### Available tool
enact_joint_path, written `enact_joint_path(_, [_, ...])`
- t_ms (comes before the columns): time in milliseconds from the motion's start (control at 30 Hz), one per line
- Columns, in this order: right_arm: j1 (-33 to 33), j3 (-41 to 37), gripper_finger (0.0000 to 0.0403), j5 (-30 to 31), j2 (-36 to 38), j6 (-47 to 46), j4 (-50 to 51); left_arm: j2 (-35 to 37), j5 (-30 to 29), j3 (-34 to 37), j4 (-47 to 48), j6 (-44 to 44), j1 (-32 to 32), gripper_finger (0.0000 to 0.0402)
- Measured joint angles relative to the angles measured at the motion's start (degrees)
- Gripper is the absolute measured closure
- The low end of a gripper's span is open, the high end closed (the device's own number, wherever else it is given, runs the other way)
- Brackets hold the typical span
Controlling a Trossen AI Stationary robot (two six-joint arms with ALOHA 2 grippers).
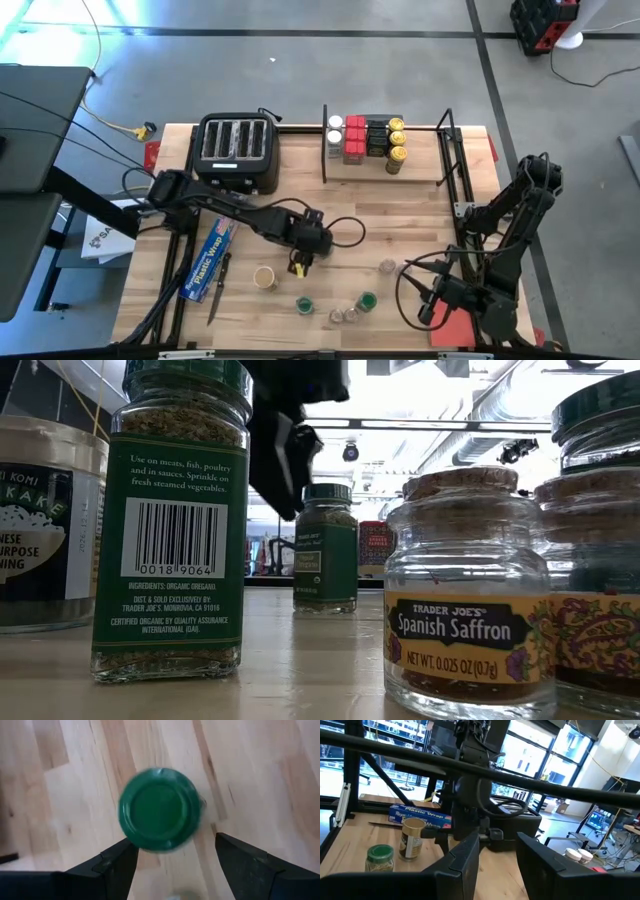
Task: Shelf spices
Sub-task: Put the top right green seasoning bottle on the shelf
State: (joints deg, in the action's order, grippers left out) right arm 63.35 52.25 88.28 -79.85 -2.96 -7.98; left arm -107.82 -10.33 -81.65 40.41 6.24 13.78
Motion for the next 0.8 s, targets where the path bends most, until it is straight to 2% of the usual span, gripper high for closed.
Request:
enact_joint_path(200, [-0.4, 0.0, 0.0281, -0.4, 0.0, -3.8, 3.6, -0.3, 1.3, 0.0, -7.3, 0.9, -0.4, 0.0142])
enact_joint_path(500, [-0.7, 0.0, 0.0281, -2.9, 0.0, -7.1, 5.7, -0.9, 1.3, 0.1, -12.8, 6.1, -0.5, 0.0143])
enact_joint_path(633, [-0.7, 0.0, 0.0281, -2.9, 0.0, -7.2, 6.1, -1.5, 2.5, 0.0, -15.9, 3.9, -1.4, 0.0160])
enact_joint_path(800, [-0.7, 0.0, 0.0281, -2.9, 0.0, -7.3, 6.3, -3.1, 0.8, 0.1, -20.5, -1.7, -3.2, 0.0201])
